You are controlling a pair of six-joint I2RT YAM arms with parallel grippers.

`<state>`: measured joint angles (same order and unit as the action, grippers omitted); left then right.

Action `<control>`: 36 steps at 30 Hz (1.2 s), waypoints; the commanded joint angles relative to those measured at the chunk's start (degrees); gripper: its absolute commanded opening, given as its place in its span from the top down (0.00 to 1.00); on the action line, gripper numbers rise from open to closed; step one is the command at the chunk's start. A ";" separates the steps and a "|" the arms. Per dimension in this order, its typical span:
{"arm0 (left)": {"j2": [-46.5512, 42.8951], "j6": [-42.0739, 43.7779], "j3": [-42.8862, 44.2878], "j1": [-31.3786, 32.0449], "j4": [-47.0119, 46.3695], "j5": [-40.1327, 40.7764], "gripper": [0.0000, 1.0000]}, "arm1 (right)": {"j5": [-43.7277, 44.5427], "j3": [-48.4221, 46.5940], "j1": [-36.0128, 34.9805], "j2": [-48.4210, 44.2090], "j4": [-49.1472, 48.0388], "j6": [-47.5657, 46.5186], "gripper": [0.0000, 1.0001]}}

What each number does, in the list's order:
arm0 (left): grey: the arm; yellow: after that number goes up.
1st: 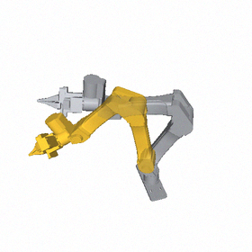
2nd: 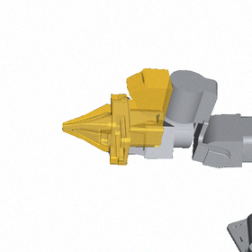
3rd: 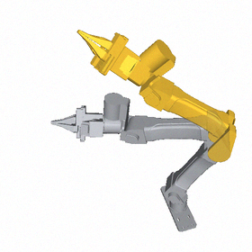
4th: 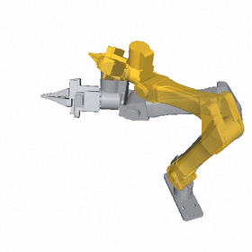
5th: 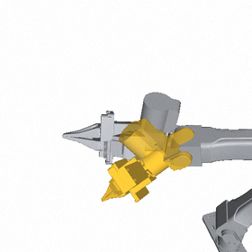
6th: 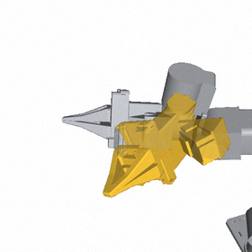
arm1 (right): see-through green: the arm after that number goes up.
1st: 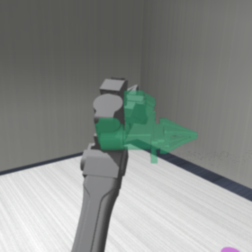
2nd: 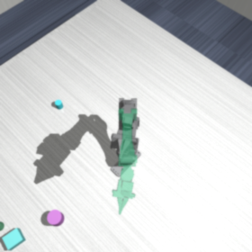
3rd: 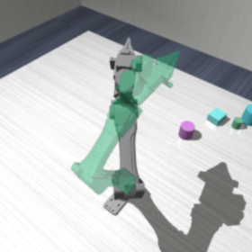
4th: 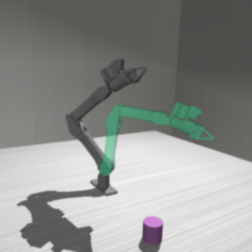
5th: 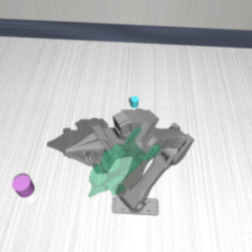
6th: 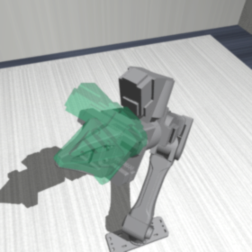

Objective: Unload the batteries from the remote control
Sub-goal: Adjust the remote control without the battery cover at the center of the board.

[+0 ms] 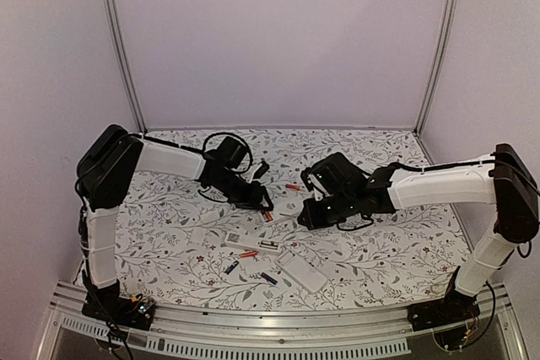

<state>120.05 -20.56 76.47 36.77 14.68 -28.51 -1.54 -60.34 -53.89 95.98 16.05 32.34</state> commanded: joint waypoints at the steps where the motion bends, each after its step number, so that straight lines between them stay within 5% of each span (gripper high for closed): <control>1: 1.25 1.88 0.42 1.83 2.33 2.45 0.53 | 2.97 1.84 -0.08 -3.17 -0.14 1.75 1.00; 17: -5.60 -0.79 -4.54 11.35 0.46 -3.11 0.56 | 3.99 7.25 -0.40 -10.16 2.17 6.58 1.00; 23: -8.80 -4.46 -4.65 7.68 0.87 2.99 0.57 | 6.07 9.15 -0.83 -12.53 5.10 6.91 1.00; 36: -2.21 -8.70 -1.59 4.46 -1.56 0.32 0.60 | 5.53 8.72 -1.46 -11.67 3.50 1.23 1.00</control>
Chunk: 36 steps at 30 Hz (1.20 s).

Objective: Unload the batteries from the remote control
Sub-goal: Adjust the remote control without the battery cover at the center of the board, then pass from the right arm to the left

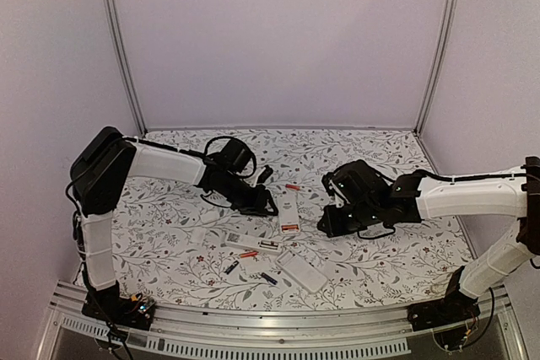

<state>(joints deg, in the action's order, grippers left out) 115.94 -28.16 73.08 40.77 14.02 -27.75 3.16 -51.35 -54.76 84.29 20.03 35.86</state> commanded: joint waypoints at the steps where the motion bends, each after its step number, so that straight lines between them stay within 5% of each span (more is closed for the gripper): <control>1: 2.23 -1.14 2.06 0.45 -0.98 -0.51 0.61 | 0.85 -0.48 -0.65 0.27 -0.30 -2.50 1.00; 11: 4.55 -1.63 3.47 0.45 -1.43 -1.72 0.75 | 0.64 -1.38 -1.78 2.43 0.73 -4.20 1.00; 36: 8.07 -0.66 5.79 0.56 -0.49 -0.49 0.81 | 5.22 -4.49 -4.02 4.48 5.72 -8.78 1.00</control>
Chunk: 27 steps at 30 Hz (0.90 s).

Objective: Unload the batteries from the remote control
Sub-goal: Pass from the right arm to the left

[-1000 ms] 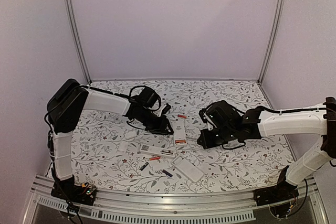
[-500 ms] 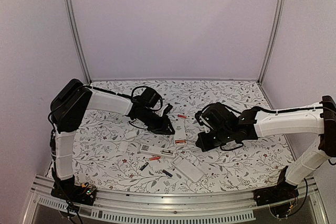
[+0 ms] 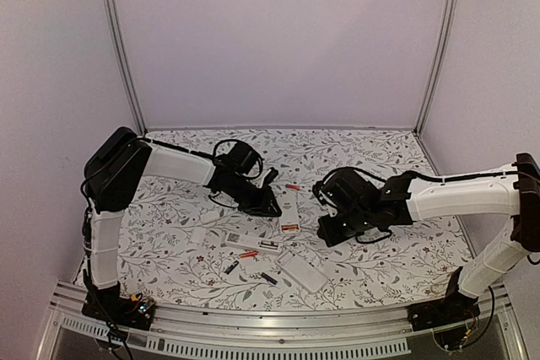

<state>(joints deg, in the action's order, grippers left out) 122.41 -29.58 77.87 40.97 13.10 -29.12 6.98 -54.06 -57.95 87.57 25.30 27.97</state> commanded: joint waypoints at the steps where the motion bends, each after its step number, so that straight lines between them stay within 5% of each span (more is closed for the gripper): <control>1: 1.67 0.76 1.04 0.34 0.45 0.83 0.81 | 1.96 -1.94 -0.89 1.20 0.57 -0.90 1.00; 27: 2.25 1.03 1.26 0.41 0.81 0.72 0.84 | 1.55 -3.06 -1.59 3.11 1.06 -1.91 1.00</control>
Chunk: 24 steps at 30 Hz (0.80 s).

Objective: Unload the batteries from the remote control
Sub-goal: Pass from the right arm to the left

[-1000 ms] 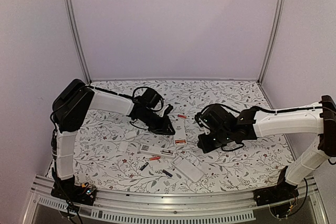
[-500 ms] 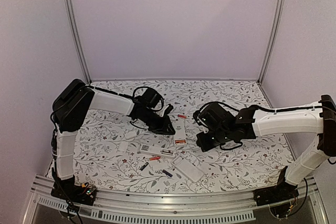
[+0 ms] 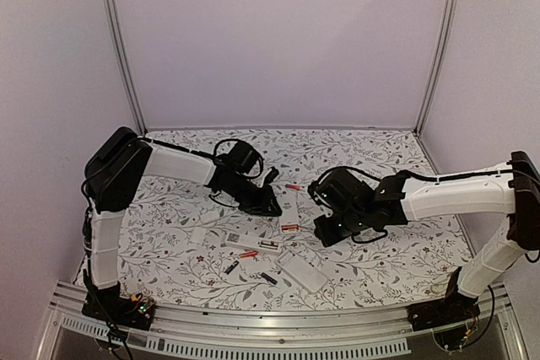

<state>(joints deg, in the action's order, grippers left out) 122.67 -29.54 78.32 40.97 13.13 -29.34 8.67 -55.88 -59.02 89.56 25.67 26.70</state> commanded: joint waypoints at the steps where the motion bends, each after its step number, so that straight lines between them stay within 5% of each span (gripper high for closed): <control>1: 1.96 0.99 0.83 0.35 0.76 0.96 0.84 | -0.15 -1.33 -0.56 1.14 0.71 -0.74 1.00; 24: 2.57 0.89 0.70 1.57 1.85 1.82 0.89 | -8.05 1.85 -0.57 -1.96 -11.74 2.62 1.00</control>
<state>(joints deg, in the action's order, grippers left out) 122.74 -29.34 78.65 41.10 13.15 -29.15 6.15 -54.59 -59.18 89.25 22.26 28.21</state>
